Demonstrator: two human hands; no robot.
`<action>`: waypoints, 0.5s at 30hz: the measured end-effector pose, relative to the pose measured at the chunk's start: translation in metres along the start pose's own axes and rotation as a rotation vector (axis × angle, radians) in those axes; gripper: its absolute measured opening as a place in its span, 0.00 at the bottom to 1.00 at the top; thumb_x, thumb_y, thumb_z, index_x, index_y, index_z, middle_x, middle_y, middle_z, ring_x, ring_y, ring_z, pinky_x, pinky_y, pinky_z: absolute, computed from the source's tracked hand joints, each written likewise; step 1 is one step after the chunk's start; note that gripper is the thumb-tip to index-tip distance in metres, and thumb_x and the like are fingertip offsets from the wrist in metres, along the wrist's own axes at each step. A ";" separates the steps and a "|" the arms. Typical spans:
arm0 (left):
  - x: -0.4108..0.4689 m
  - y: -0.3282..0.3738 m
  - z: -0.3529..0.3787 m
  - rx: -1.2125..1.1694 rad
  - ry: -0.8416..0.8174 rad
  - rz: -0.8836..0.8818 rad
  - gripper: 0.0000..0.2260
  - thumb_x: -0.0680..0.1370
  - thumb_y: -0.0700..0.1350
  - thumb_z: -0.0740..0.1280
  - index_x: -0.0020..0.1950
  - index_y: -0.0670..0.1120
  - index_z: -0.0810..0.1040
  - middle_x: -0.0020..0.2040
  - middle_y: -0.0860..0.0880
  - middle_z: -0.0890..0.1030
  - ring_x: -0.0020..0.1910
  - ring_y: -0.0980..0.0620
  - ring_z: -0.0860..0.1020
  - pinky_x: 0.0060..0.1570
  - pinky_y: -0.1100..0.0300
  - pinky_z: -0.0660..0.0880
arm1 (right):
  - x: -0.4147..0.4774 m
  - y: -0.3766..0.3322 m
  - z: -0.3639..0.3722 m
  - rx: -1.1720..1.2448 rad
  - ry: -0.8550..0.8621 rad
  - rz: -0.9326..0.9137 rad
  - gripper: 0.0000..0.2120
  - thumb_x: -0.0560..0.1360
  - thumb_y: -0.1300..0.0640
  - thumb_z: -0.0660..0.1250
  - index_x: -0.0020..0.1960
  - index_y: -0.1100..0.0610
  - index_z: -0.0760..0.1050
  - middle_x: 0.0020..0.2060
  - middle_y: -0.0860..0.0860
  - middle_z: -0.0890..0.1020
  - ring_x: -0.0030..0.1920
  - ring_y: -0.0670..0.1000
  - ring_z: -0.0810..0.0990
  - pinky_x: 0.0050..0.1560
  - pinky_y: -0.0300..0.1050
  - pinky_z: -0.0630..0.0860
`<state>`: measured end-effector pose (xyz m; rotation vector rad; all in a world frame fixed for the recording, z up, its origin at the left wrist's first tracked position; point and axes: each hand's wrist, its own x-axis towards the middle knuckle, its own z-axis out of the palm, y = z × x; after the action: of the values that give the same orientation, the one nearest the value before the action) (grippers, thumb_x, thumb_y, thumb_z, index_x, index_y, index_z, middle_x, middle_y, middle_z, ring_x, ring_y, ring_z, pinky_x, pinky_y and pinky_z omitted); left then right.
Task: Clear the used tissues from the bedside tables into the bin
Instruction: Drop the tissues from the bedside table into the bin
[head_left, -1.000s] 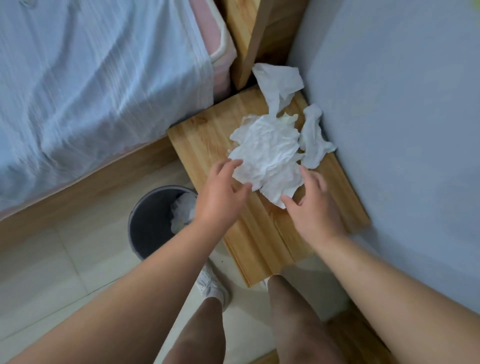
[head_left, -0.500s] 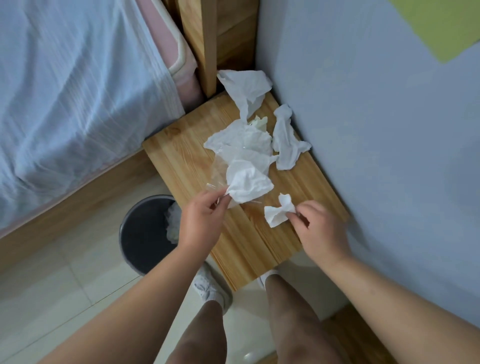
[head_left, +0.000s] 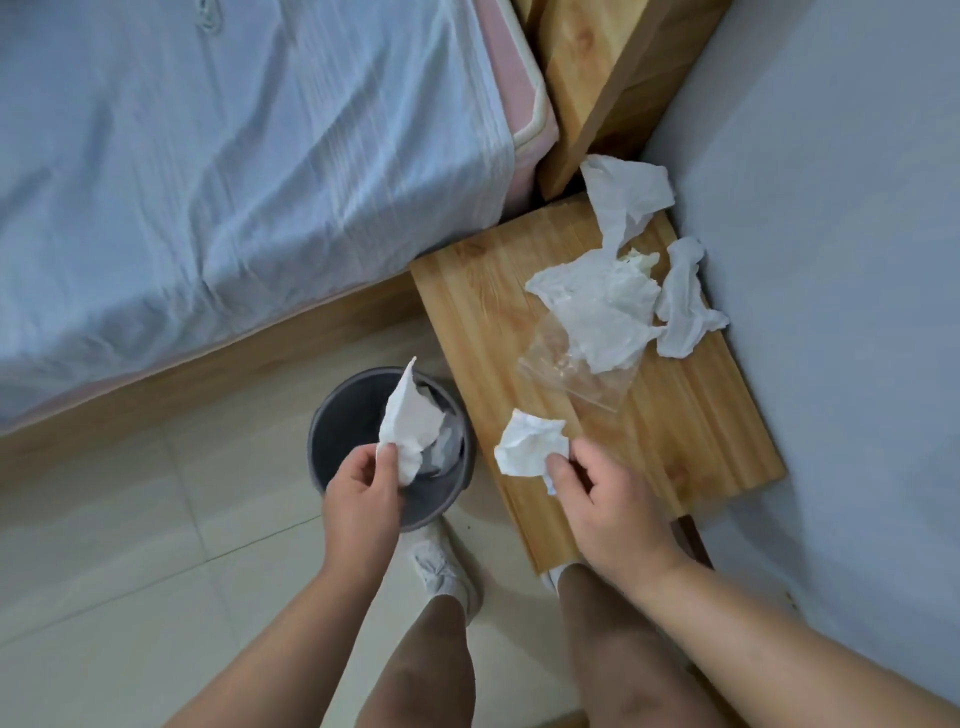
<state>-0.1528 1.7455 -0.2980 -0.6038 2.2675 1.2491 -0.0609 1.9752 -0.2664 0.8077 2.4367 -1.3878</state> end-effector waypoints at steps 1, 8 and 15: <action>0.005 -0.013 -0.013 0.020 0.019 -0.037 0.12 0.84 0.55 0.64 0.43 0.59 0.83 0.35 0.55 0.83 0.35 0.53 0.79 0.34 0.56 0.74 | 0.003 -0.007 0.017 0.006 -0.032 0.042 0.16 0.81 0.47 0.61 0.37 0.52 0.68 0.32 0.51 0.75 0.31 0.51 0.73 0.30 0.43 0.66; 0.048 -0.076 -0.063 0.128 -0.021 -0.191 0.14 0.81 0.52 0.67 0.36 0.60 0.84 0.33 0.60 0.84 0.36 0.50 0.80 0.37 0.56 0.74 | 0.028 -0.030 0.126 0.001 -0.142 0.292 0.17 0.79 0.50 0.62 0.36 0.58 0.70 0.27 0.50 0.73 0.29 0.50 0.68 0.29 0.45 0.63; 0.077 -0.095 -0.068 0.260 -0.200 -0.262 0.15 0.81 0.54 0.66 0.66 0.54 0.82 0.52 0.51 0.86 0.38 0.47 0.82 0.34 0.59 0.76 | 0.044 -0.035 0.184 -0.136 -0.320 0.403 0.16 0.83 0.44 0.57 0.57 0.52 0.79 0.45 0.48 0.81 0.44 0.52 0.79 0.41 0.46 0.71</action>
<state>-0.1716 1.6299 -0.3741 -0.6239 2.0612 0.8331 -0.1303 1.8204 -0.3578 0.9018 1.9678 -1.0915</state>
